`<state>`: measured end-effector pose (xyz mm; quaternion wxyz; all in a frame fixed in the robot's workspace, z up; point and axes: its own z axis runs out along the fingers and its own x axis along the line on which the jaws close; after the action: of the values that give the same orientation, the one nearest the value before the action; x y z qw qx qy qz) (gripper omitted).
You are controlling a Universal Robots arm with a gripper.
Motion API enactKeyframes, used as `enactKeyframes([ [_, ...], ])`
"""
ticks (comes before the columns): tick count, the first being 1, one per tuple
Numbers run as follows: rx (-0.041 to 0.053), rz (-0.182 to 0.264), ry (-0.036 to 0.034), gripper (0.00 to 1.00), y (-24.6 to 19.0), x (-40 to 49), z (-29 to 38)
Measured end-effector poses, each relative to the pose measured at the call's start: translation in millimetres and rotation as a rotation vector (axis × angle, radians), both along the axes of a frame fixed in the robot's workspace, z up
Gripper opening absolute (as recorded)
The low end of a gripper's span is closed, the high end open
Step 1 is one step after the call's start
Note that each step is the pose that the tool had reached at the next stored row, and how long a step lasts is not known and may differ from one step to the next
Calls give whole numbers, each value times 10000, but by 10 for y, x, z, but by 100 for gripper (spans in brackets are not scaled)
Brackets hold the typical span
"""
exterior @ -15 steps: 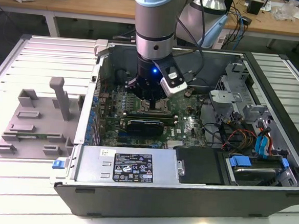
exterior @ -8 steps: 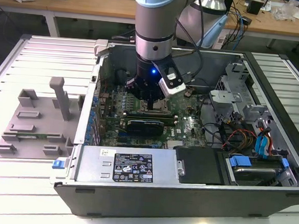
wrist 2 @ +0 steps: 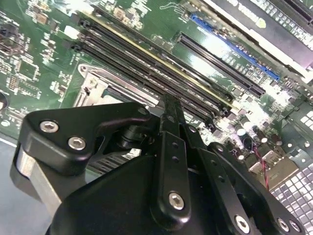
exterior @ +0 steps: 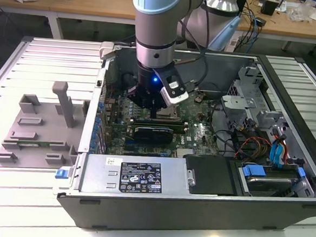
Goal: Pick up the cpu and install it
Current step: 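Install the second cpu locking lever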
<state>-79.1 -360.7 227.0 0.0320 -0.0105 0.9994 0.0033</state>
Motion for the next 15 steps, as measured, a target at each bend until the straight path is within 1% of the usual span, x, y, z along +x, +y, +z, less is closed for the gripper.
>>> enactKeyframes([
  [1,48,1,0,11,-2,-34,-10],
  [2,129,4,1,11,-6,-69,-25],
  [4,222,22,1,11,-11,-92,-42],
  [5,299,56,2,11,-18,-101,-61],
  [6,357,88,0,11,-28,-103,-88],
  [8,387,104,1,11,-32,-104,-109],
  [12,434,116,1,11,-32,-104,-119],
  [13,472,114,-1,11,-33,-112,-128],
  [15,473,114,0,11,-33,-137,-140],
])
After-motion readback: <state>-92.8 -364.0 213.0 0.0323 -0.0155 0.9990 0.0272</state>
